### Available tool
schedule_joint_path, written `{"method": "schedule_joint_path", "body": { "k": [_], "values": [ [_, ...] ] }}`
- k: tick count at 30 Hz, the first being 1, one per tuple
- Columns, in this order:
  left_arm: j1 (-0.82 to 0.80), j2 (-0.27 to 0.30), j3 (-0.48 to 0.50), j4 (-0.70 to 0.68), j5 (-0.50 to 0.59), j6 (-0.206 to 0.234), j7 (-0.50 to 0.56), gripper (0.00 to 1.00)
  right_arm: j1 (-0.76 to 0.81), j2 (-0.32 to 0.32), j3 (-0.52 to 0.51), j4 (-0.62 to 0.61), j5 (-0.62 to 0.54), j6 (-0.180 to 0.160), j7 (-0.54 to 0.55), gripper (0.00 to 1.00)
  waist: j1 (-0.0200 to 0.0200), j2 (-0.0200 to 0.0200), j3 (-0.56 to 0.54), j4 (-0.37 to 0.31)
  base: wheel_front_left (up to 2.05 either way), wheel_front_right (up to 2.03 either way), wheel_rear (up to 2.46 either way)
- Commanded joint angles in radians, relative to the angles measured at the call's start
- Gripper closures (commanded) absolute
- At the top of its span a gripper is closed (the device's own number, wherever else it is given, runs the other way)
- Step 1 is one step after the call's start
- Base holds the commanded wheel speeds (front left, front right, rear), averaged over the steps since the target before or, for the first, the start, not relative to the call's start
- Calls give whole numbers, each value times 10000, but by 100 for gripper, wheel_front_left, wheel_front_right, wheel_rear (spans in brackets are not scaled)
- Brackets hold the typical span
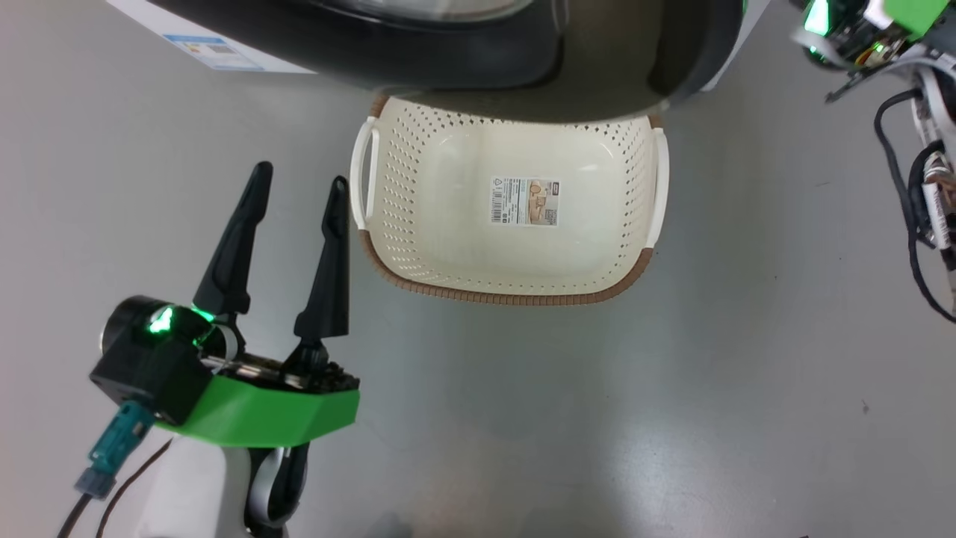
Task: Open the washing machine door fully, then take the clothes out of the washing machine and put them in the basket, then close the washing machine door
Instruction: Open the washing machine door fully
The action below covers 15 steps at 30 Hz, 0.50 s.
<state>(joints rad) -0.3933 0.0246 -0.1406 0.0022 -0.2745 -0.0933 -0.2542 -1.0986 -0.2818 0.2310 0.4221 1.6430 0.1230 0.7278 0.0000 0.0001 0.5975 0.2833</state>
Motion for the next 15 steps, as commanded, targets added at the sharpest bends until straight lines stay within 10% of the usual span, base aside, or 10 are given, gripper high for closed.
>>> {"method": "schedule_joint_path", "body": {
  "k": [1, 9, 11, 12, 15],
  "values": [
    [-36, 256, 403, -204, 21, -25, -76, 0, 322, 269, 66, -358, -18, 77, 155, 100, 0, -1, -62, -12, 0, 0, 0],
    [28, 256, 507, -158, 36, -27, -76, 0, 603, 326, -99, -388, -274, 77, 94, 100, 0, -1, -243, -47, 0, 0, 0],
    [34, 256, 545, -169, 33, -14, -76, 0, 602, 368, -186, -294, -449, 77, -203, 62, 0, -1, -239, -95, 0, 0, 0],
    [29, 256, 574, -173, 23, -7, -76, 0, 590, 400, -237, -272, -580, 77, -443, 8, 0, -1, -228, -130, 0, 0, 0],
    [-1, 256, 645, -163, -13, 4, -76, 0, 579, 554, -428, -334, -855, 77, -1196, 0, 0, -1, -190, -256, 0, 0, 0]
  ]
}}
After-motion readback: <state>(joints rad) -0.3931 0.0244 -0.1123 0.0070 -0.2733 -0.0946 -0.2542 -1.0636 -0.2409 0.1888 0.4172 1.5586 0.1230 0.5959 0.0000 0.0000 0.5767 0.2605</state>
